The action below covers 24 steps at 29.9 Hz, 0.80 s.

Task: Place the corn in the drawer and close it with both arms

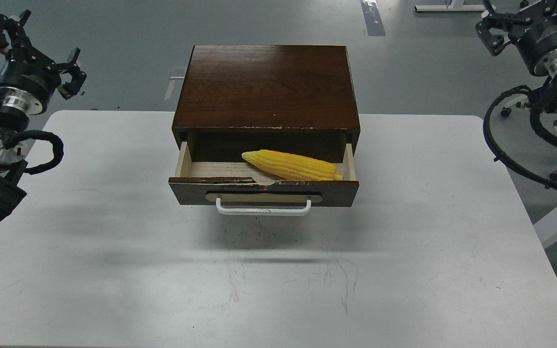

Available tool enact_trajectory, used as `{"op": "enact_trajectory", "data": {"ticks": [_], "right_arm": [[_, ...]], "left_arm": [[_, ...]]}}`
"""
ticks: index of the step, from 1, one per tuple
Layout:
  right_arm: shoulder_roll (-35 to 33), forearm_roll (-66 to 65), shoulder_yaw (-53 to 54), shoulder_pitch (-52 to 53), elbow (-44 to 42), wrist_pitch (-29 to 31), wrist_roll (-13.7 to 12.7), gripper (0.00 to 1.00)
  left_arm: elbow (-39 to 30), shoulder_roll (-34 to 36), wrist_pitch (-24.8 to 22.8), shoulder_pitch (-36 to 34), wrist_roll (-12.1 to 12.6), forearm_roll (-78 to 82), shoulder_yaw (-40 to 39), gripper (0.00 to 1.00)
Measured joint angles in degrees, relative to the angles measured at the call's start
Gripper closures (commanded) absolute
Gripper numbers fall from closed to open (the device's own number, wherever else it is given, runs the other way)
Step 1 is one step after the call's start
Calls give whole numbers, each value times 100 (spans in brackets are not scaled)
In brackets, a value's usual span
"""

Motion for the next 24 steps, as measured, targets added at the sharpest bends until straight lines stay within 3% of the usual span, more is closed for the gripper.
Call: {"op": "enact_trajectory", "data": {"ticks": [8,11,12,18,21,24], "right_arm": [[-54,1,100,-265,-151,483,1,0],[-76,0,101,-365,-220,670,-1,0],[-87,0,101,-402,-231,691,-4,0],[-116,0,100,-494,-287,715,-5,0],[-119,-1,100,-502,-347,715,-2,0],[-120,0,100,-504,-414,715,0,0]], "left_arm": [[-88,587,0,-1,-76,604,287,6],[-301,873,0,-214,-79,1114,307,28],[-437,998,0,-339,-110,1420,310,44],[-1730,1745,-3,-1027,-638,3094,304,84],[-2745,2135,-3,-1379,-732,3770,293,96],[-3731,2454,-3,-1544,-740,4413,293,100]]}}
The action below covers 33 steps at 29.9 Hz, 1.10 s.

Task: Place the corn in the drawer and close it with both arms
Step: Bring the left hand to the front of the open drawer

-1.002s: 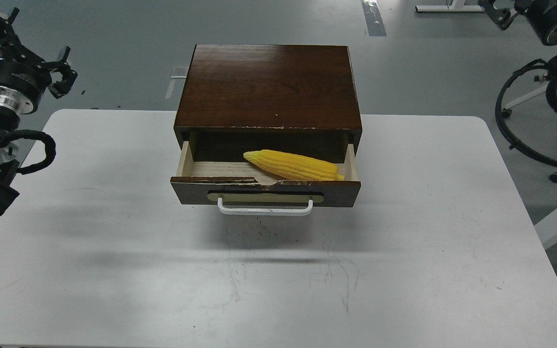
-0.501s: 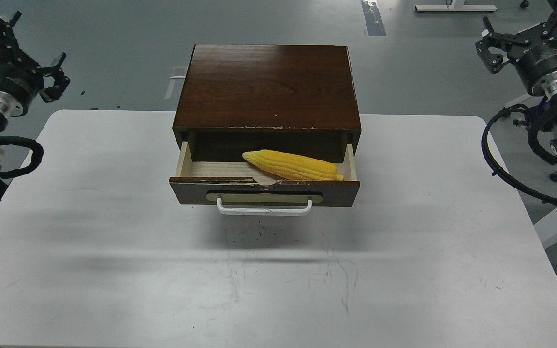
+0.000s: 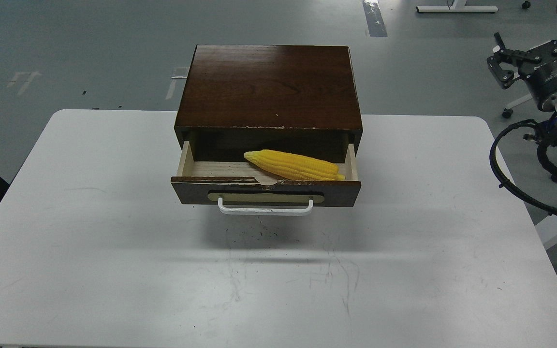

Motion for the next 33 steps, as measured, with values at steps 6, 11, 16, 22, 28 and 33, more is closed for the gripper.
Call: {"op": "enact_trajectory", "data": {"ticks": [6,11,16,22,28,33], "right_arm": [[0,-11,-4,-2,-143,0,1,0],[0,-18,-25,-9,-317,0,1,0],[1,-18,-37,-17,-486,0,1,0],[3,-18,-40,-26,-652,0,0,0],[3,-19,-37,-38,-698,0,0,0],[11,-19,-36,-61,-699,0,1,0]], "left_arm": [[-2018,405,2,-67,-9,1782,-5,100],[-3126,483,3,-66,-155,2773,-3,100],[-3609,206,3,34,-249,4193,34,100],[-3998,-128,3,164,-255,5492,449,100],[-4452,-322,3,180,-256,6288,1272,100],[-4493,-574,4,196,-256,7614,1891,100]]}}
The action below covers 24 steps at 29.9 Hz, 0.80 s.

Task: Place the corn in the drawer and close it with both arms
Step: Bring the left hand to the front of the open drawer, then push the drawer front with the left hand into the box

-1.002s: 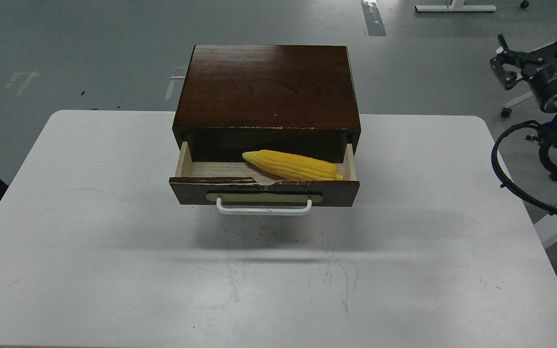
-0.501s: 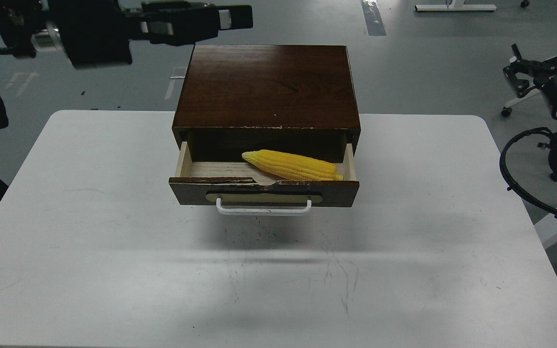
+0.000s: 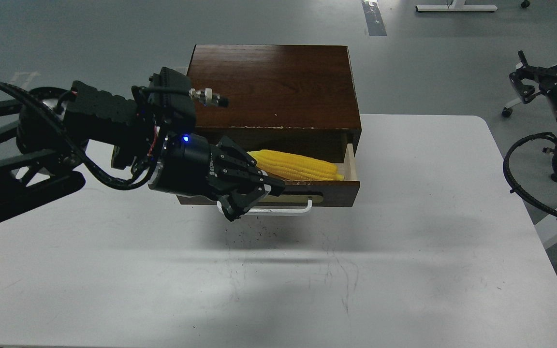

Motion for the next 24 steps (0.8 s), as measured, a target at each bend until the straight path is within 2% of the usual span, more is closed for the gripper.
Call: {"op": "enact_trajectory", "data": {"ticks": [8,24], "right_arm": [[-5,0,14,-27,-77,-1,34,0],[7,0,11,-32,-88,-1,43,0]], "left_arm": [[102,-212,0,87,2,1249,884,100],[313,-136,0,164,2,1719,874,100]]}}
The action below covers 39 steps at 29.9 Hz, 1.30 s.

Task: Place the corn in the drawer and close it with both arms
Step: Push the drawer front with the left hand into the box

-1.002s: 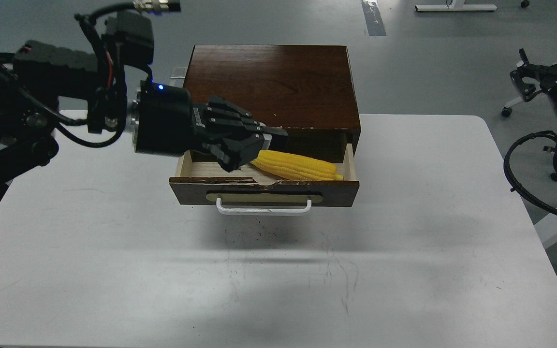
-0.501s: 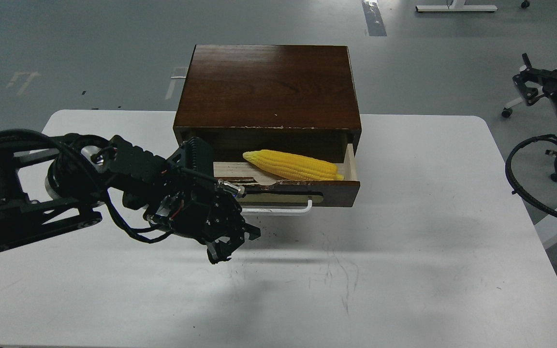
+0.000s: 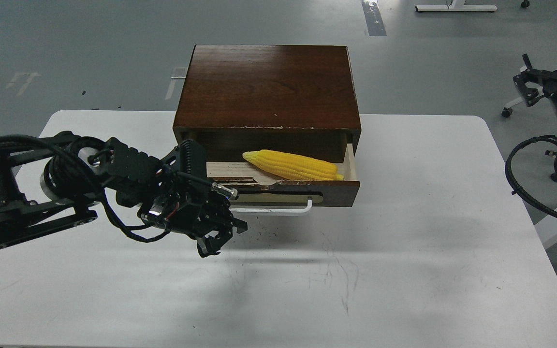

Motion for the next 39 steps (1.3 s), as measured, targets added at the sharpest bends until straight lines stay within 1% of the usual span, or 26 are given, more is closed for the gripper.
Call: {"op": "enact_trajectory", "data": {"ticks": [9,21,30,39], "right_arm": [[1,-1,1,3,-2,0,0,0],[-15,-18,-11,47,-126,0,0,0],[-16,-18,-20,41,-128,0,0,0],[33,-18,-12,42,-162,0,0,0]], "left_arm": [[168,74,0,8,0,0,-20,100],[305,76,151,-24,-1,0,-30,100],[420,64,171,-26,38,0,-36,100],[818,25,359,-19,36,-3,-39,100]]}}
